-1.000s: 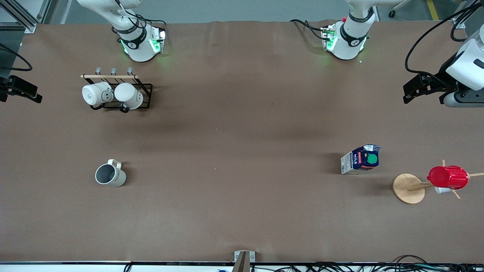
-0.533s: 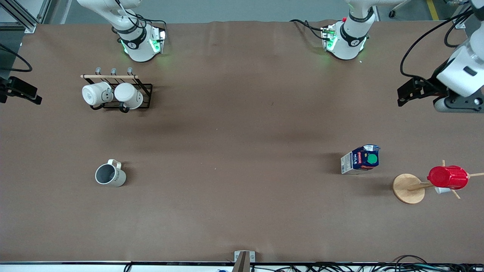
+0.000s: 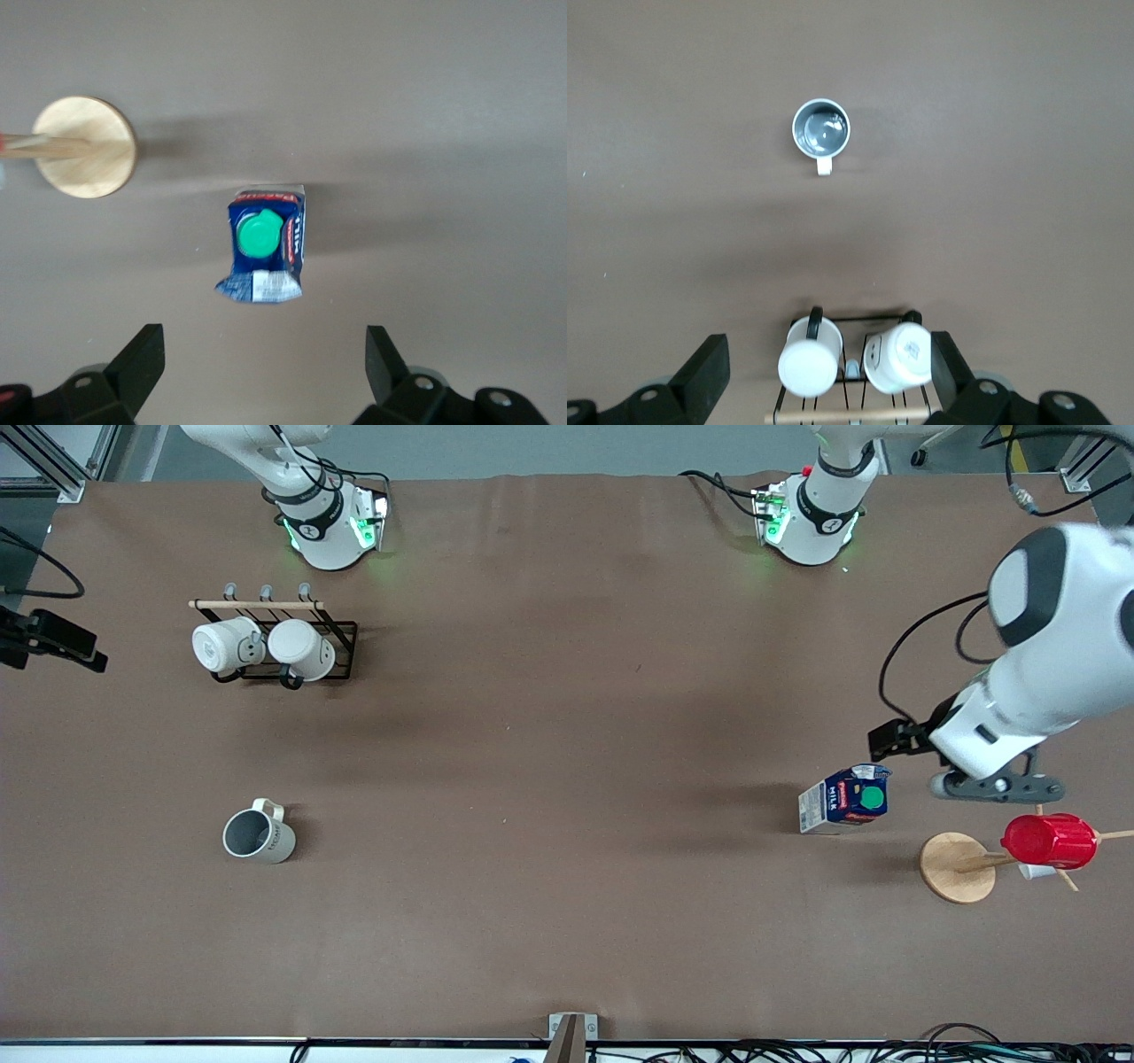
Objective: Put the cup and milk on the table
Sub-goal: 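Move the left gripper toward the milk carton while the right gripper starts moving, then grasp the milk carton with the left gripper while the right gripper reaches the mug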
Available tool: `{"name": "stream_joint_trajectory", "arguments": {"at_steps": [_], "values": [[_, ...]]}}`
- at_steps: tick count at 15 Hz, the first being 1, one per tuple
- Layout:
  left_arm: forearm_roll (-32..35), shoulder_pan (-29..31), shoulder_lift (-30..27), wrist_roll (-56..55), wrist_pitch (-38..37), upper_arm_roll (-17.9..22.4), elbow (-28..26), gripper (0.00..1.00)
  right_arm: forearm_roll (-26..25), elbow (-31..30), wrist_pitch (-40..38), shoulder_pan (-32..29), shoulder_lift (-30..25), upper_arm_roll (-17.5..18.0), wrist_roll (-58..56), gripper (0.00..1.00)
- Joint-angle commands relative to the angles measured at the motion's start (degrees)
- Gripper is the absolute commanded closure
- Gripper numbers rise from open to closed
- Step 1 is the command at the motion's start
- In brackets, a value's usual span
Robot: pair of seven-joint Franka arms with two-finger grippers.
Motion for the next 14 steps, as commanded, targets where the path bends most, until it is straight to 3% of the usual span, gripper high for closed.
{"name": "stream_joint_trajectory", "arguments": {"at_steps": [1,7,12,14], "values": [[-0.1,0.5,-0.3,0.4,4.7,0.0,-5.7,0.00,1.0,-4.8,5.6,0.2,1.1,0.0,0.1,0.00],[0.1,0.8,5.2,0.1,7.1,0.3,-5.6,0.00,1.0,-16.0,24.4,1.5,7.1,0.1,-1.7,0.00],[0.1,0.8,9.1,0.0,13.6,0.5,-5.1,0.00,0.9,-17.8,37.7,1.7,17.0,0.1,-7.4,0.00],[0.1,0.9,9.4,0.1,13.9,0.5,-5.2,0.06,0.9,-17.7,42.8,1.7,20.8,0.1,-9.0,0.00]]}}
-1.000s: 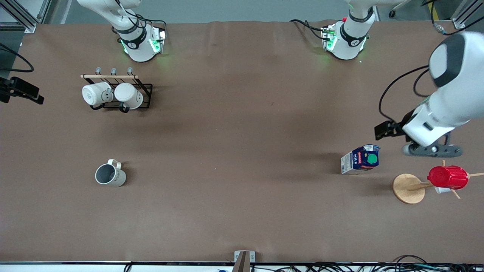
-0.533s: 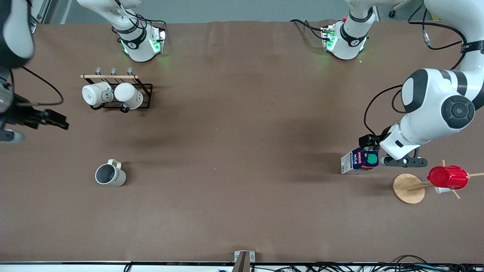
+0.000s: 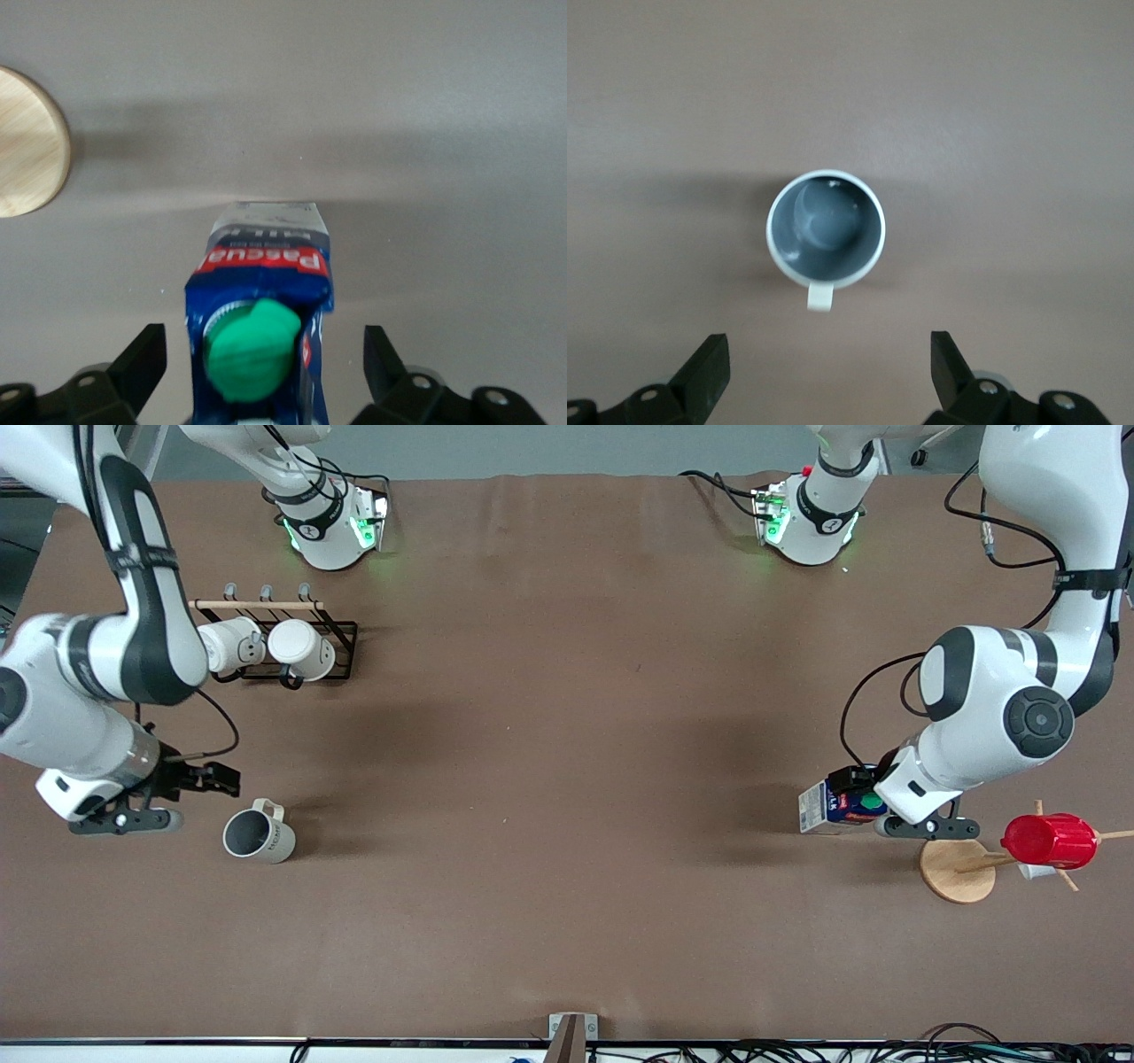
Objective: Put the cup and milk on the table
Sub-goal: 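Grasp the milk carton with the left gripper while the right gripper reaches the mug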
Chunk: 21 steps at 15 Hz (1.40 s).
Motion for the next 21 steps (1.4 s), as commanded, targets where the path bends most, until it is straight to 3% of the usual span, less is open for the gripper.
{"name": "stream_joint_trajectory", "arguments": {"at_steps": [1,5,11,12,13,14,16,17,21], "values": [[0.1,0.1,0.2,0.1,0.5,0.1,0.2,0.09,0.8,0.2,6.2,-0.1,4.4,0.0,-2.9,0.00],[0.1,0.1,-0.8,0.1,-1.0,0.1,-0.7,0.19,0.8,0.4,14.3,-0.7,9.2,0.0,-6.8,0.00],[0.2,-0.1,-1.5,0.1,-1.6,-0.1,-0.6,0.50,0.7,0.5,18.1,-1.2,12.2,-0.1,-8.6,0.00],[0.1,-0.2,-1.5,0.1,-2.8,-0.2,-0.1,0.55,0.7,0.6,18.2,-1.3,12.5,-0.1,-8.6,0.05],[0.1,-0.2,-1.5,0.1,-3.9,-0.3,0.3,0.57,0.7,0.6,18.2,-1.3,12.6,-0.1,-8.6,0.18],[0.1,-0.2,-1.6,0.1,-4.6,-0.3,0.6,0.59,0.7,0.9,18.1,-1.3,12.9,-0.1,-8.5,0.36],[0.1,-0.2,-1.5,0.1,-5.1,-0.3,0.7,0.62,0.7,1.2,18.1,-1.3,13.2,-0.1,-8.5,0.91],[0.1,-0.1,-1.6,0.1,-5.1,-0.3,0.7,0.63,0.7,1.6,17.5,-1.3,13.1,-0.1,-8.3,1.00],[0.1,-0.2,-2.8,0.1,-7.2,-0.4,2.0,0.63,0.9,2.7,14.4,-1.1,12.8,0.0,-8.2,1.00]]}}
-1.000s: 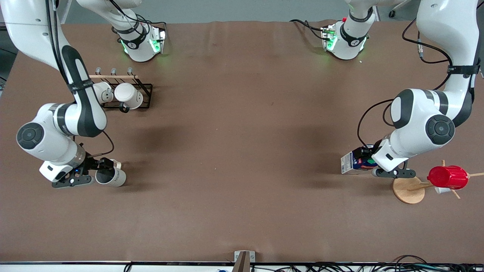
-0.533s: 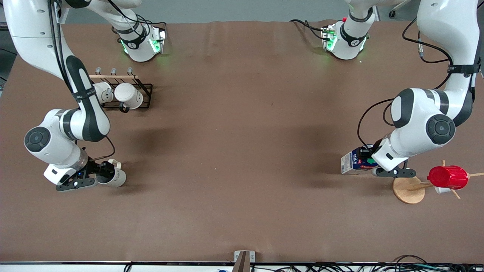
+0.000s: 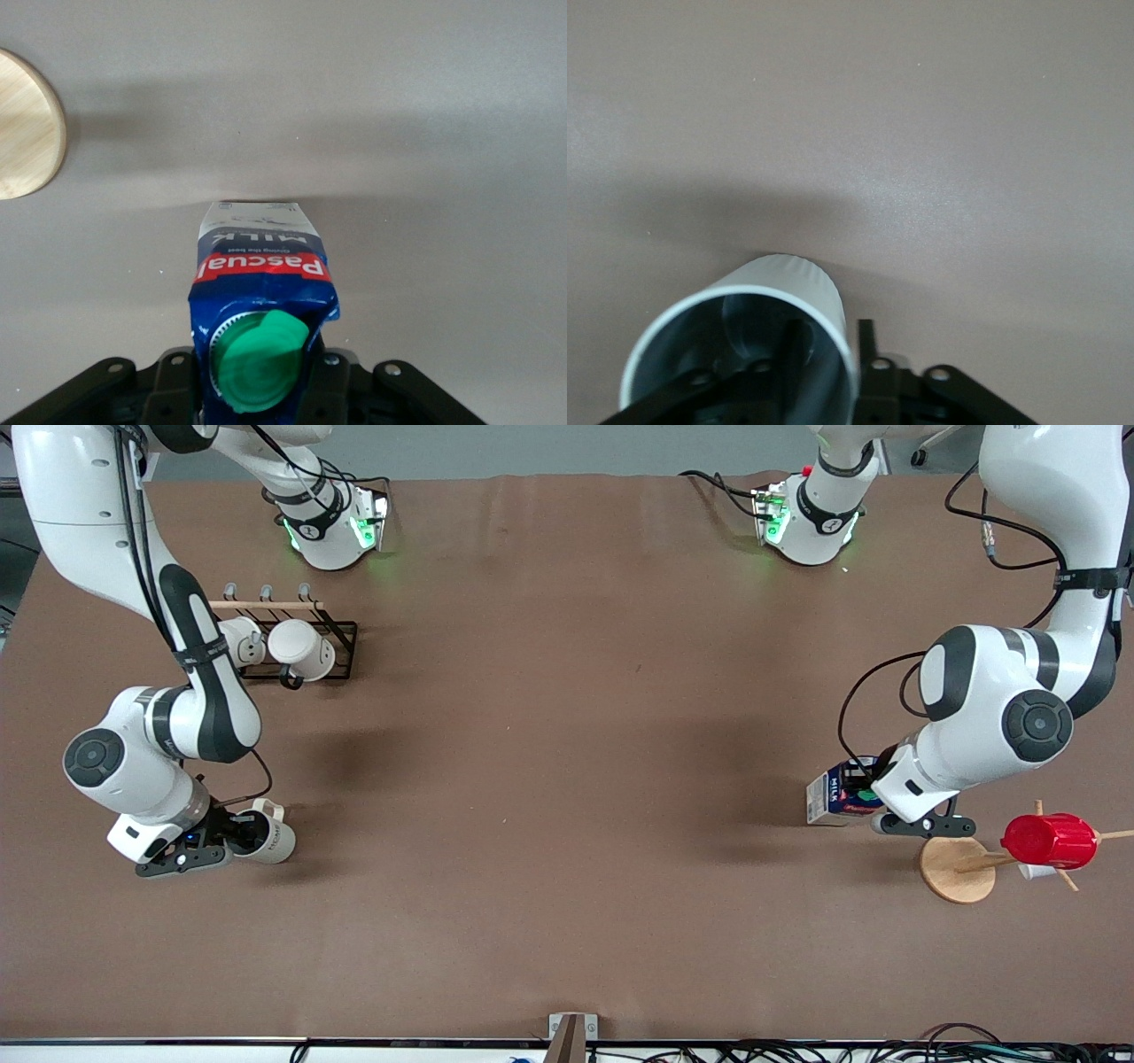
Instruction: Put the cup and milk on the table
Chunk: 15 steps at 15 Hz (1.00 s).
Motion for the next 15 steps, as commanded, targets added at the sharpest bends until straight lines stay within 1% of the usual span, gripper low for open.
{"name": "stream_joint_trajectory", "arguments": {"at_steps": [1,2,4,6,8,10,12,13,15], "values": [[0.1,0.0,-1.6,0.1,-3.6,-0.1,1.5,0.63,1.0,2.8,-6.4,0.3,-0.6,0.3,-0.4,1.00],[-0.1,-0.1,-1.6,0.0,-4.3,-0.1,2.3,0.63,1.1,4.3,-10.3,0.5,-1.1,0.6,-0.1,1.00],[-0.4,-0.4,-1.7,0.0,-6.7,-0.2,3.7,0.62,1.1,7.2,-17.2,0.8,-3.0,4.1,5.0,1.00],[-0.6,-0.5,-1.7,-0.4,-8.7,-0.2,5.2,0.62,1.1,10.9,-22.0,1.9,-3.4,7.4,11.3,1.00],[-0.6,-0.6,-1.7,-2.5,-9.5,-1.1,5.9,0.62,1.1,12.3,-23.1,3.5,-3.3,11.0,17.1,1.00],[-0.6,-0.5,-1.7,-4.3,-9.5,-2.3,6.4,0.62,1.0,14.4,-22.7,6.4,-3.0,13.5,25.2,1.00],[-0.6,-0.7,-1.7,-6.3,-9.5,-3.0,7.0,0.62,0.9,16.6,-22.4,10.4,-1.8,14.6,31.2,1.00],[-0.6,-0.5,-1.7,-7.5,-9.5,-4.2,7.1,0.62,0.9,17.9,-22.4,12.6,-0.8,14.6,33.7,1.00],[-0.6,-0.7,-1.6,-9.4,-9.5,-4.5,7.7,0.62,0.7,20.4,-22.0,17.6,1.5,14.6,39.8,0.99]]}}
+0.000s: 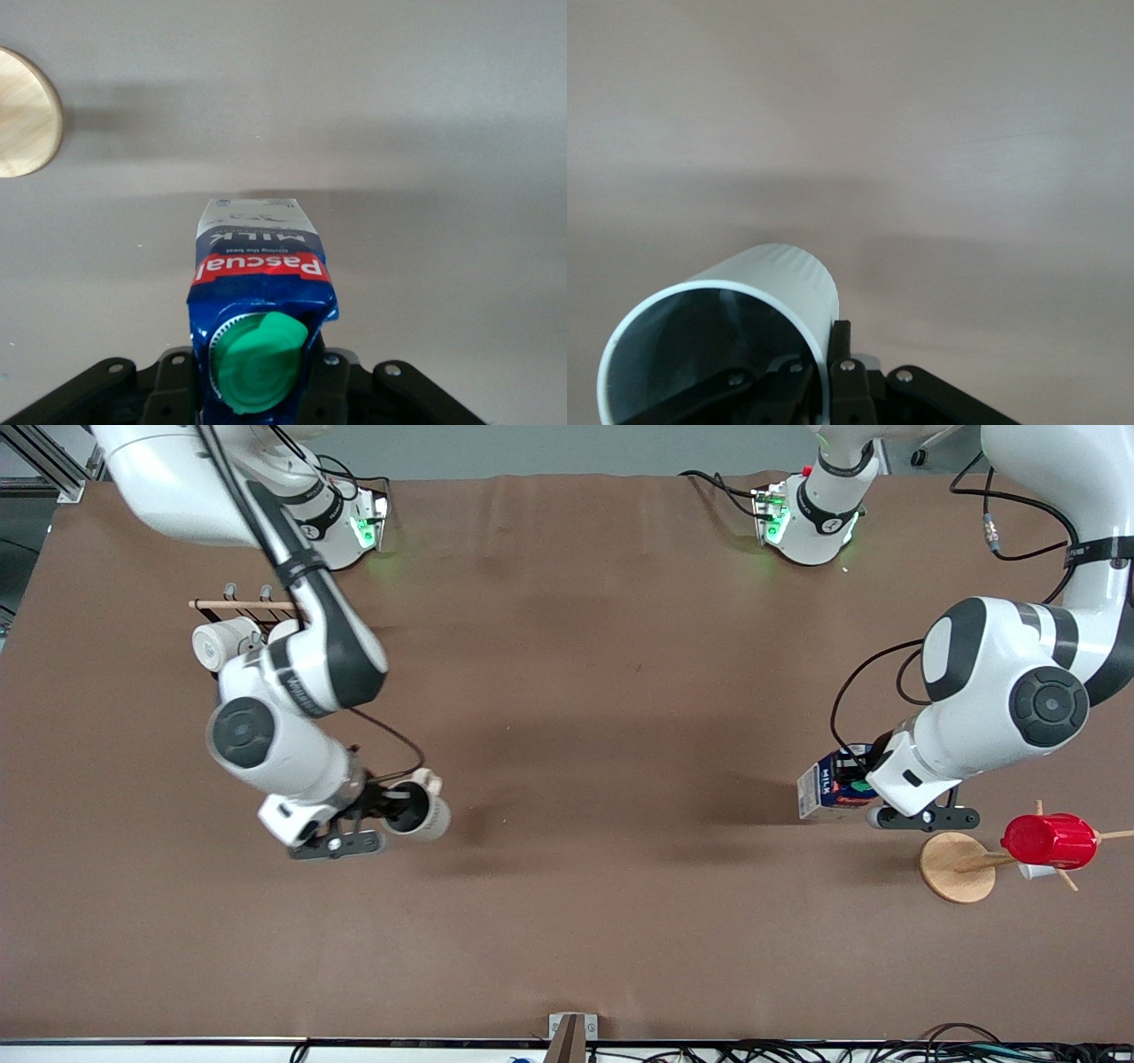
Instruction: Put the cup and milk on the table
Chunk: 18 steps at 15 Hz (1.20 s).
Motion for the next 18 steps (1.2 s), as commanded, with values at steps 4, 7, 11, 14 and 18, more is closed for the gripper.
{"name": "stream_joint_trajectory", "arguments": {"at_steps": [4,7,11,14,18], "values": [[-0.6,-0.4,-0.2,-5.1,-1.5,-2.5,2.1,0.63,-0.5,4.7,5.6,11.2,6.7,-0.3,15.8,0.99],[-0.6,-0.5,0.2,-8.7,-1.4,-4.8,2.8,0.63,-1.1,4.7,6.6,14.7,8.3,-0.3,19.8,0.98],[-0.5,-1.2,0.7,-10.7,-1.3,-6.6,2.8,0.63,-7.2,4.4,8.0,16.4,10.9,-0.3,24.9,0.97],[-0.5,-2.8,1.1,-12.8,-0.8,-6.9,2.9,0.63,-8.5,4.4,8.1,17.6,11.8,-0.2,26.4,0.92],[-0.5,-6.1,2.4,-17.0,-0.1,-6.9,3.7,0.63,-8.6,4.6,7.9,18.2,12.0,-0.3,26.4,0.11]]}}
